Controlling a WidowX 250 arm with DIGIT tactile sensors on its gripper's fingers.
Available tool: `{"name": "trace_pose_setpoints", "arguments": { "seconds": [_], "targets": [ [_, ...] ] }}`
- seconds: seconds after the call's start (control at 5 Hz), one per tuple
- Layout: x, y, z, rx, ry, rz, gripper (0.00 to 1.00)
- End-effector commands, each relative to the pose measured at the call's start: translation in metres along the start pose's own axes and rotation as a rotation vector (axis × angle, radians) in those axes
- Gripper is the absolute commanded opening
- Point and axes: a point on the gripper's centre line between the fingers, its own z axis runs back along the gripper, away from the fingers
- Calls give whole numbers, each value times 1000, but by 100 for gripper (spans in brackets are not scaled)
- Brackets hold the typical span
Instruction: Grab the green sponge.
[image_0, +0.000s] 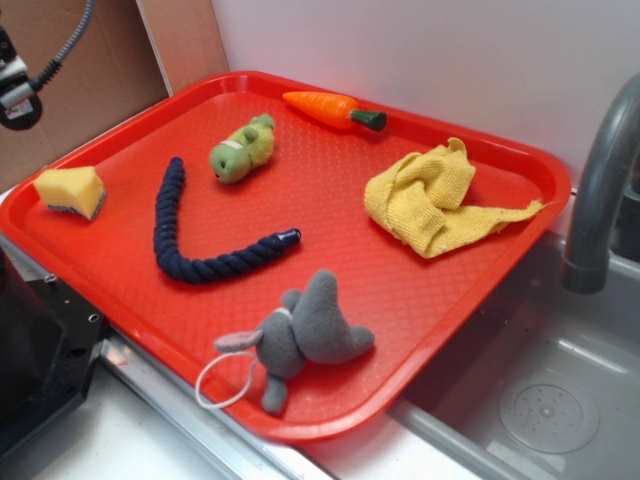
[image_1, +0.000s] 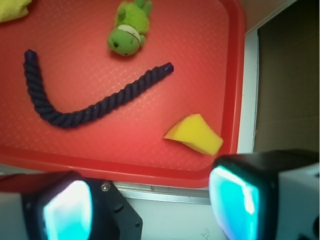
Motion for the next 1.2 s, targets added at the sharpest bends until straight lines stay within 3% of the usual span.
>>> {"name": "trace_pose_setpoints", "arguments": {
  "seconds": [0.0,0.2,0.4,0.6,0.8,1.0],
  "targets": [
    [5,3,5,9,-4,-2,100],
    [5,3,5,9,-4,-2,100],
    [16,19,-16,-36,-13,-126,100],
    [1,14,-50,-45,43,-244,100],
    [3,15,-74,-63,67,-337,100],
    [4,23,-108,-117,83,-409,100]
  ]
}}
